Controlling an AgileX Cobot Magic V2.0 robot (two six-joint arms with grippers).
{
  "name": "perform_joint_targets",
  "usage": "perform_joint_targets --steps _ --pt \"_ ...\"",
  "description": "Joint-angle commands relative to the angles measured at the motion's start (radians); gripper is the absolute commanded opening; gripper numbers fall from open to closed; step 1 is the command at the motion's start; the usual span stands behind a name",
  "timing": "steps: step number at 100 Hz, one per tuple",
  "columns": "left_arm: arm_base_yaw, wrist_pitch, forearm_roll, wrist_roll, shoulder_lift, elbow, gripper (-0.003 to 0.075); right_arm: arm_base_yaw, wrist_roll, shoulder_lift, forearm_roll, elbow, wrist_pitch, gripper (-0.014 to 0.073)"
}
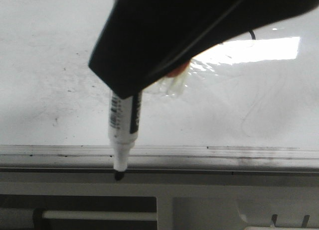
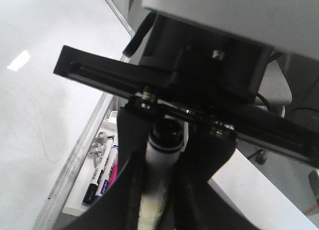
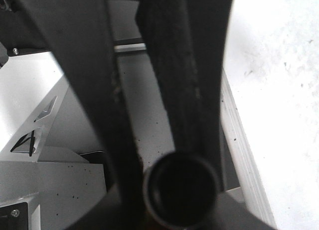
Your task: Write number 8 on whiteboard
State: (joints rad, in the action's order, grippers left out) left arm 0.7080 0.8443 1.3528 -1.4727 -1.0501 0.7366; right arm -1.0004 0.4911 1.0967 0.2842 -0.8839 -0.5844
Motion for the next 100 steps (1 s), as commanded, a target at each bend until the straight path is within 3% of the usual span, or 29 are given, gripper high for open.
perform_joint_targets --steps 1,13,32,42,59,83,90,100 --pt "0.008 -0.021 0.057 0.022 0.009 0.028 -0.0020 -0.002 0.019 -0.012 0.015 -0.044 0.091 -0.0071" --pt "0.008 -0.028 0.057 0.018 0.009 0.028 -0.0020 -0.002 0.019 -0.012 0.002 -0.044 0.101 -0.0006" --pt "0.008 -0.083 0.057 0.001 0.009 0.028 -0.0020 0.009 0.019 -0.016 -0.105 -0.044 0.094 0.0352" --pt "0.008 -0.099 0.057 0.001 0.009 0.028 -0.0020 0.051 0.019 -0.030 -0.135 -0.044 0.061 0.0442" --pt "0.008 -0.111 0.057 0.001 0.009 0.028 -0.0020 0.165 0.019 -0.104 -0.135 -0.044 0.013 0.0438" --pt "0.008 -0.237 0.057 0.063 0.009 0.028 -0.0020 0.303 0.019 -0.240 -0.160 -0.044 -0.117 0.0418" --pt "0.008 -0.280 0.057 0.095 0.009 0.028 -0.0020 0.334 0.019 -0.283 -0.170 -0.044 -0.155 0.0328" --pt "0.008 -0.364 0.057 0.147 0.009 0.028 -0.0020 0.376 0.017 -0.342 -0.170 -0.044 -0.173 0.0106"
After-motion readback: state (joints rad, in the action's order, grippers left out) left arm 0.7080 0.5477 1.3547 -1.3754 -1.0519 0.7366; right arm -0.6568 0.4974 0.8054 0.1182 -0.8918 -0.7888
